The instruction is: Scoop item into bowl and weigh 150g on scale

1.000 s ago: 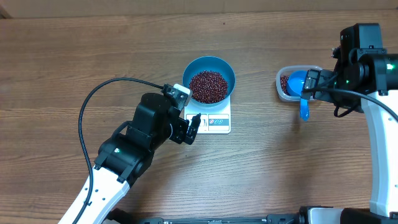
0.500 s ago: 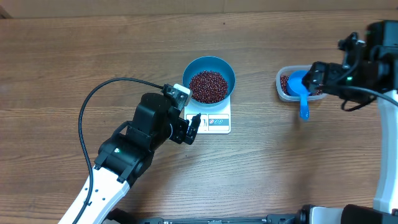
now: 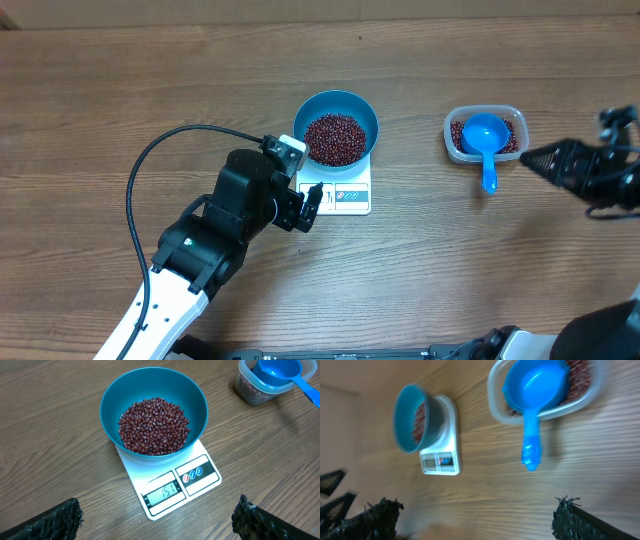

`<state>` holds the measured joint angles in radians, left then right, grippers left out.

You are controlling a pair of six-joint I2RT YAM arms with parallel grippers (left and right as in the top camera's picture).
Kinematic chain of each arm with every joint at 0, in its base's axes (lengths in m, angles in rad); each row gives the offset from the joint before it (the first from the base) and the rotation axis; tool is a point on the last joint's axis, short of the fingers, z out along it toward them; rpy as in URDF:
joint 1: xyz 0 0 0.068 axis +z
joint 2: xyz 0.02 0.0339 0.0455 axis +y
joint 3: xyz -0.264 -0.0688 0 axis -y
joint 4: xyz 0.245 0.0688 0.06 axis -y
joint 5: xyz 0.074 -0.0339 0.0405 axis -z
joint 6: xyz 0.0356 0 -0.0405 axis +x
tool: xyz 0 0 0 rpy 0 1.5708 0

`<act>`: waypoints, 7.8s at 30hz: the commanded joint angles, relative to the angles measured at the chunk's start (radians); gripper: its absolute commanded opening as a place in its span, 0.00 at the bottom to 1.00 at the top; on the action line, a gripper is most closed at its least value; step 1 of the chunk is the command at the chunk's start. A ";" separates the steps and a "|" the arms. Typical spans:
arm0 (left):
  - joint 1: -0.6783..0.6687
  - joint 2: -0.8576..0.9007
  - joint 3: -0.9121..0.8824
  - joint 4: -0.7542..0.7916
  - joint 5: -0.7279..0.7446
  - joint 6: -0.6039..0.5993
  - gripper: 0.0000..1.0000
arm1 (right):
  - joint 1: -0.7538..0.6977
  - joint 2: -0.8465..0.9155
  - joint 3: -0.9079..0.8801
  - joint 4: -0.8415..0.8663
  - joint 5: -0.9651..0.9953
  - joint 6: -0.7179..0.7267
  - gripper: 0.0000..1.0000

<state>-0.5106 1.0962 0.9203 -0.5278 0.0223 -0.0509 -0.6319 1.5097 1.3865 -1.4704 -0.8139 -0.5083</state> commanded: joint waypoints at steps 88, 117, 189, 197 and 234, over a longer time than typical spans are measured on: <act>0.000 0.010 -0.009 0.001 0.000 -0.009 0.99 | -0.003 -0.006 -0.759 1.278 -0.189 0.694 1.00; 0.000 0.010 -0.009 0.001 0.000 -0.009 0.99 | 0.175 -0.006 -0.759 1.413 0.002 0.940 0.72; 0.000 0.010 -0.009 0.001 0.000 -0.009 1.00 | 0.217 -0.021 -0.724 1.492 -0.210 0.972 0.04; 0.000 0.010 -0.009 0.001 0.000 -0.009 1.00 | 0.218 -0.102 -0.648 1.483 -0.248 0.977 0.04; 0.000 0.010 -0.009 0.001 0.000 -0.009 0.99 | 0.631 -0.185 -0.008 0.805 0.346 0.734 0.04</act>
<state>-0.5106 1.1000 0.9203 -0.5282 0.0223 -0.0509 -0.0307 1.3453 1.3136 -0.6426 -0.6098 0.2947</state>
